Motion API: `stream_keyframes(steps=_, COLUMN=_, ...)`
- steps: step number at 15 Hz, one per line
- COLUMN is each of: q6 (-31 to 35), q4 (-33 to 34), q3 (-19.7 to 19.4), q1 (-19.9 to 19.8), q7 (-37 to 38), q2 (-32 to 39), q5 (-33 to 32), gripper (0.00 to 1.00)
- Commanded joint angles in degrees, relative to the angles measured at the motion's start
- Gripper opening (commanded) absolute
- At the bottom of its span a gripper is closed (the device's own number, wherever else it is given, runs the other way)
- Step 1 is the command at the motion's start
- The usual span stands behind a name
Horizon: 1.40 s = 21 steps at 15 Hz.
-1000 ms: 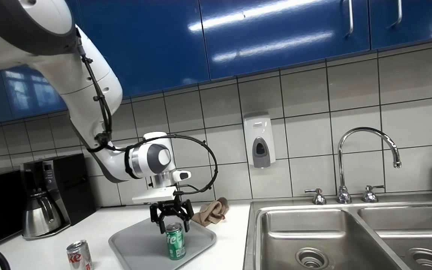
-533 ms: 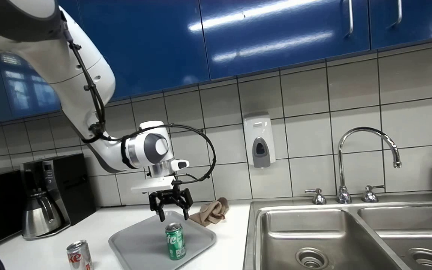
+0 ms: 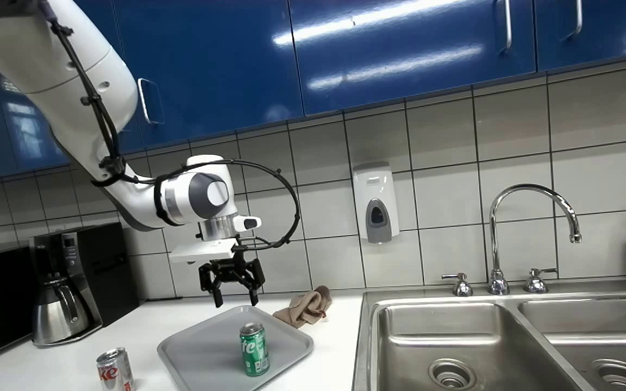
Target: Take the sprite and coke from countertop and put them on the grey tray
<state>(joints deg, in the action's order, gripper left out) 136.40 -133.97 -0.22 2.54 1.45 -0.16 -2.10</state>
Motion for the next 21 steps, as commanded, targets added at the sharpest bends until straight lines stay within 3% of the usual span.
stream_keyframes(steps=1, q6=-4.0, q4=-2.9, q3=1.7, q1=0.6, q7=-0.3, q2=-6.7, q5=1.9, gripper=1.0)
stream_keyframes(steps=9, q6=-10.4, q4=-5.1, q3=3.9, q1=2.9, q7=0.6, q2=-13.7, q5=4.7, gripper=1.0)
stream_keyframes(steps=10, q6=-8.1, q4=-3.8, q3=3.6, q1=2.2, q7=0.1, q2=-10.9, q5=3.3, gripper=1.0)
stream_keyframes(steps=21, q6=-8.3, q4=-3.9, q3=3.7, q1=2.3, q7=0.1, q2=-10.7, q5=3.4, gripper=1.0)
